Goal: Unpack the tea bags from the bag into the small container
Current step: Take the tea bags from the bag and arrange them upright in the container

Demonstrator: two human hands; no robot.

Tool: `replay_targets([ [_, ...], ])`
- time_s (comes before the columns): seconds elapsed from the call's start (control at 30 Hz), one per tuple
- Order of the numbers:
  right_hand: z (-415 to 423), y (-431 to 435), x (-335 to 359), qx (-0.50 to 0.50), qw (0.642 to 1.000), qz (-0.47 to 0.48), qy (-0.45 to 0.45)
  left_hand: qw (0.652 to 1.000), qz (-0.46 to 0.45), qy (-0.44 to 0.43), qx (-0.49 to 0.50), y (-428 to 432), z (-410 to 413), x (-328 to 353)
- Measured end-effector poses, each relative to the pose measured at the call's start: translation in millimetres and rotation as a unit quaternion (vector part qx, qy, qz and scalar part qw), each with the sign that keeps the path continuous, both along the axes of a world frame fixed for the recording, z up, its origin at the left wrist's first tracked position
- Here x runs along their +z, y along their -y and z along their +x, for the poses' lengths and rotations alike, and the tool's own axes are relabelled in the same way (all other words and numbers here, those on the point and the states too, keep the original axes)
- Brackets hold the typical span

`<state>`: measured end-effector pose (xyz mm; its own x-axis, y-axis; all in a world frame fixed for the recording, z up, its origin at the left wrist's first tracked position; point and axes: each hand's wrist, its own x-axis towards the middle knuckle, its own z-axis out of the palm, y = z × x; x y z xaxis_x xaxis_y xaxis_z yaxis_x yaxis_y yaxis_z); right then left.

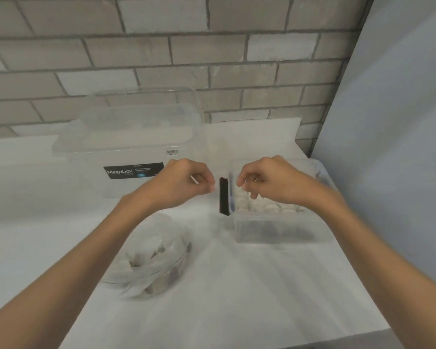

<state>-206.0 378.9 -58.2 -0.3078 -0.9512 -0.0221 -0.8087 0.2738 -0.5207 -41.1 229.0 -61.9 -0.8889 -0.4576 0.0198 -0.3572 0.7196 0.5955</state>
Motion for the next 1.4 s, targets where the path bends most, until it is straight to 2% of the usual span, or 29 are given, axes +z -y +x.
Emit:
replay_targets([
  [0.1,37,21,3,0.045,0.998,-0.003,0.037,0.998,0.024,0.063,0.015,14,44,-5],
  [0.27,96,58,-17,0.109,0.991,0.001,0.077,0.973,0.049,0.224,0.037,31,96,-29],
  [0.4,133,82,-54,0.128,0.987,0.038,0.091,0.969,0.041,0.235,0.061,40,113,-63],
  [0.57,155,97,-98,0.138,0.979,0.15,-0.019,0.967,0.046,0.24,0.068,33,119,-95],
  [0.7,163,95,-107,0.143,0.968,0.197,-0.051,0.968,0.042,0.24,0.062,27,121,-106],
  [0.87,168,87,-113,0.084,0.987,0.13,-0.051,0.98,0.018,0.183,0.073,21,128,-112],
  [1.07,164,79,-101,0.001,1.0,-0.003,-0.004,0.99,0.085,0.002,0.116,30,143,-100],
  [1.23,159,75,-89,-0.098,0.982,-0.095,0.131,0.975,0.102,-0.122,0.155,37,155,-73],
  [1.4,156,67,-80,-0.148,0.924,-0.129,0.327,0.949,0.188,-0.177,0.18,41,160,-63],
])
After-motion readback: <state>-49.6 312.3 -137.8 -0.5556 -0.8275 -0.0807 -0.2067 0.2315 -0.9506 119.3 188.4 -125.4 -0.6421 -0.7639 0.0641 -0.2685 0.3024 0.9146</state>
